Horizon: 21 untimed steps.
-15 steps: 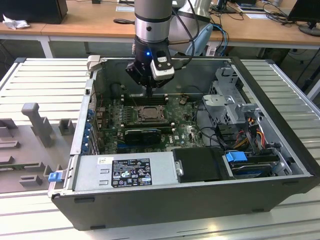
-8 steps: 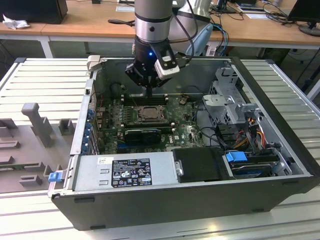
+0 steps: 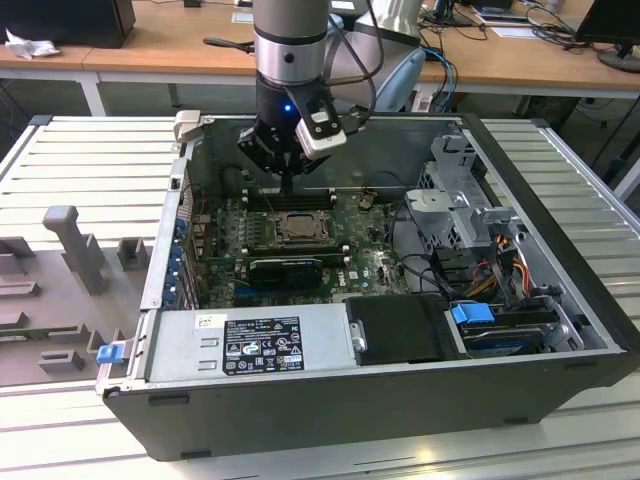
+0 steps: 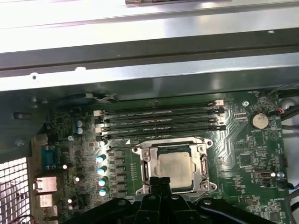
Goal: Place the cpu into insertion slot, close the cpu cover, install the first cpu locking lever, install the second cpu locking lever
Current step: 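Install the first cpu locking lever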
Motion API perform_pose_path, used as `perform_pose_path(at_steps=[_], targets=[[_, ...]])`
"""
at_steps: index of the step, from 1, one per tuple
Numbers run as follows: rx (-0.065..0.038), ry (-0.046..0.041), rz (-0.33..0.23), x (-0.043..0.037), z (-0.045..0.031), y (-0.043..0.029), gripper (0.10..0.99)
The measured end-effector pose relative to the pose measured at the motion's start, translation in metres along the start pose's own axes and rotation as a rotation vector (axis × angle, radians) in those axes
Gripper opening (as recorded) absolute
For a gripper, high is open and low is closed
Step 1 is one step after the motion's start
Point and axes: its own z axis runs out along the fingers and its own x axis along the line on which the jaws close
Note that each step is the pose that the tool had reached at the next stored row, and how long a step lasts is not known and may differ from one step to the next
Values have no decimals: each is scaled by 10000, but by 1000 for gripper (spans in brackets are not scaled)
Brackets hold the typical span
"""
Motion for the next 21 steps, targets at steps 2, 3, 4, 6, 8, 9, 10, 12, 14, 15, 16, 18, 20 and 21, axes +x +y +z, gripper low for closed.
perform_pose_path(at_steps=[2, 3, 4, 6, 8, 9, 10, 12, 14, 15, 16, 18, 20, 21], targets=[[1, 0, -1, 35, 0, -3, 106], [1, 0, 0, 47, 0, -4, 106], [1, 0, -1, 57, 0, -5, 106], [0, 1, -1, 80, 0, -8, 106], [1, 0, -1, 95, 0, -8, 106], [1, 0, -1, 106, 0, -9, 106], [1, 0, -1, 113, 0, -10, 106], [1, 0, -1, 132, 0, -12, 106], [1, 0, -1, 148, 1, -13, 106], [1, 0, -1, 154, 0, -14, 106], [1, 1, -1, 157, 0, -14, 106], [1, 0, -1, 166, 1, -15, 106], [-8, 1, -1, 201, 0, -18, 106], [-18, 2, -1, 226, 0, -21, 106]])
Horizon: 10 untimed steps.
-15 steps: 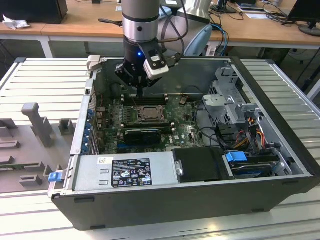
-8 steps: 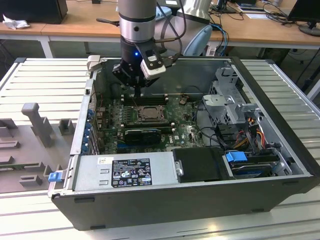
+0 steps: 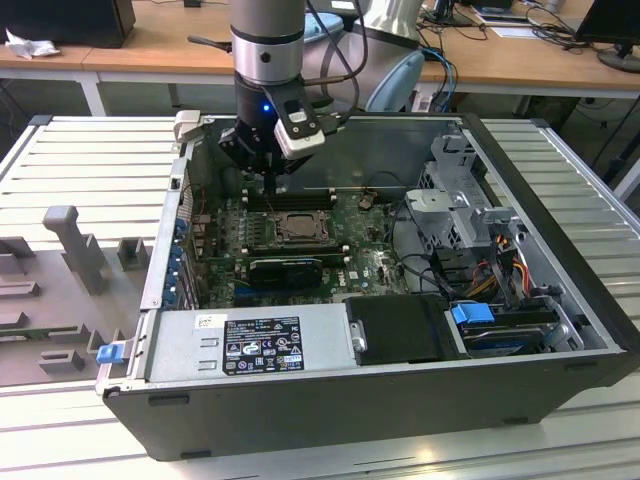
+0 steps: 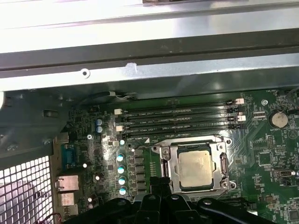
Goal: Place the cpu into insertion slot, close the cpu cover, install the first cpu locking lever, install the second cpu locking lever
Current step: 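Install the first cpu locking lever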
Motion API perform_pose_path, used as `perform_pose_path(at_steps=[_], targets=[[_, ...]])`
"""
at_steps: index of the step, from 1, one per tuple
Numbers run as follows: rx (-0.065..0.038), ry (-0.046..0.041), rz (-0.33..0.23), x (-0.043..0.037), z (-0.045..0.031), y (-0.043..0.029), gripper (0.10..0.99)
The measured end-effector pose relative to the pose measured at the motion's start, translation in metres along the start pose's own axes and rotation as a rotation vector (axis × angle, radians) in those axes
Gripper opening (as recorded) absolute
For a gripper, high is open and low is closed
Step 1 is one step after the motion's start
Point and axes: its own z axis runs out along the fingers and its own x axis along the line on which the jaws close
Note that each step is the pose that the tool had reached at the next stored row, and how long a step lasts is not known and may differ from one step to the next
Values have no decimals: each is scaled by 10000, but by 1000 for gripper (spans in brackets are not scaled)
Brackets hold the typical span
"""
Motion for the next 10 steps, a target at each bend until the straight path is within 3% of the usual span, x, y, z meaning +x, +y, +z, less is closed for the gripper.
perform_pose_path(at_steps=[8, 10], targets=[[-29, 0, 0, 260, 10, -19, 106], [-26, 1, -101, 283, 57, 33, 106]])
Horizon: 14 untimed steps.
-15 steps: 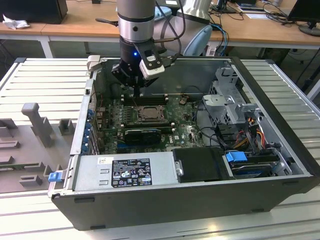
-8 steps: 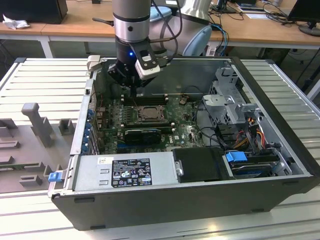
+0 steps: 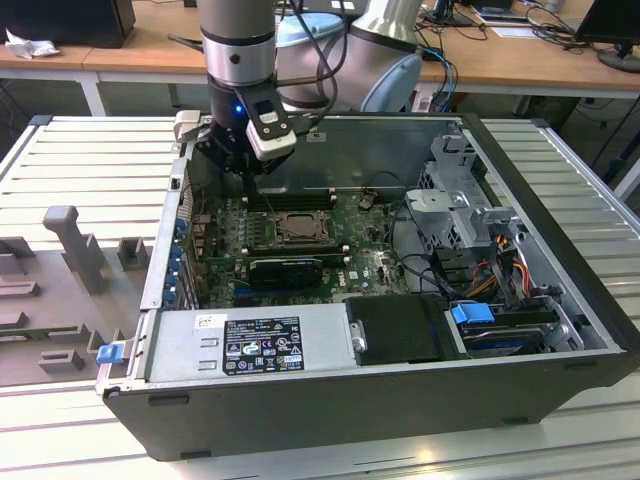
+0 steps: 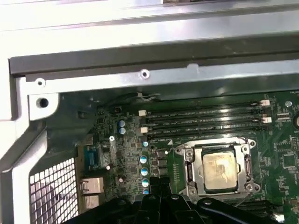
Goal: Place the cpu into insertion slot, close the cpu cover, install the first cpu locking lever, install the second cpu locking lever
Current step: 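Install the first cpu locking lever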
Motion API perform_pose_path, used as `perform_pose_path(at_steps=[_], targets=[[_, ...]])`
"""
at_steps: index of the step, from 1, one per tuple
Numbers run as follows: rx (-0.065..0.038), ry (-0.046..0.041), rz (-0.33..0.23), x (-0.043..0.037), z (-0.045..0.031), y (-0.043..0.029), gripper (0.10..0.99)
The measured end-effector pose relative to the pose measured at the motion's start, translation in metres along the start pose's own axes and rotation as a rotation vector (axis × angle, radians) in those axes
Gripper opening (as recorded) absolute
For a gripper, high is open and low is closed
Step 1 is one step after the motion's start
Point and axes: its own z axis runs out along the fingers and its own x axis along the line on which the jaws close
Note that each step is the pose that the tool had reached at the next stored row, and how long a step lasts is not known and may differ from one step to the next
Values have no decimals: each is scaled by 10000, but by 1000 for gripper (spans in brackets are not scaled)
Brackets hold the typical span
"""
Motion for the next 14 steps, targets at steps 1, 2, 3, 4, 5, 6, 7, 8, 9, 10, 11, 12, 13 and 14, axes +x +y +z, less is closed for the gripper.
perform_pose_path(at_steps=[1, 2, 3, 4, 5, 6, 7, 8, 9, 10, 11, 12, 13, 14], targets=[[-2, -5, -77, 2, 19, 21, 106], [-1, -8, -125, 4, 38, 47, 106], [1, -5, -142, 9, 59, 85, 106], [-2, -7, -143, 33, 81, 106, 106], [0, -5, -144, 44, 88, 116, 106], [1, -5, -144, 46, 91, 126, 106], [0, -5, -145, 47, 96, 138, 106], [3, -5, -144, 48, 100, 153, 106], [6, -5, -144, 48, 103, 161, 106], [9, -4, -145, 43, 111, 166, 106], [11, -1, -144, 43, 112, 166, 106], [9, -2, -144, 42, 114, 166, 106], [10, -2, -145, 38, 114, 166, 106], [9, -2, -145, 31, 114, 167, 106]])
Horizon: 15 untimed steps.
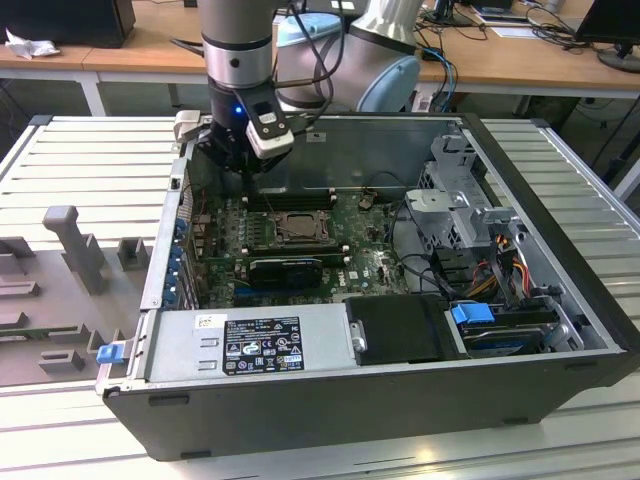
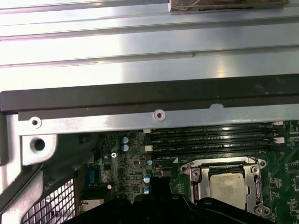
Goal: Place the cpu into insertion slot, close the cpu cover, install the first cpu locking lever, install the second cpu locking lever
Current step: 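Install the first cpu locking lever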
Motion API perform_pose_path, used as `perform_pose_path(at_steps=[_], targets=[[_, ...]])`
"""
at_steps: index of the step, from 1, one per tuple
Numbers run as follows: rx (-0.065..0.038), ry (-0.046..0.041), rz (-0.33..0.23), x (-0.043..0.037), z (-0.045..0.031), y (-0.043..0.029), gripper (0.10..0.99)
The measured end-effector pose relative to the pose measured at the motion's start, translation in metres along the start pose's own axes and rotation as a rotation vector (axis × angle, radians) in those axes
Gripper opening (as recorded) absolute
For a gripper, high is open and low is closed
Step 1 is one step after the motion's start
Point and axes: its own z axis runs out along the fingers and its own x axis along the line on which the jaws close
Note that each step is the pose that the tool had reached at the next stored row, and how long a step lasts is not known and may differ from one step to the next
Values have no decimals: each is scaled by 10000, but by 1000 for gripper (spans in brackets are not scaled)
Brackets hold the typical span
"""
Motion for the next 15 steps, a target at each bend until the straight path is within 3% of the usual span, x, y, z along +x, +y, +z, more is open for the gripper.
perform_pose_path(at_steps=[3, 6, 8, 15], targets=[[0, 1, 1, -54, 0, 4, 106], [1, 15, 2, -241, -1, 17, 106], [3, 15, 2, -319, -1, 22, 106], [2, 15, 1, -397, -1, 28, 106]])
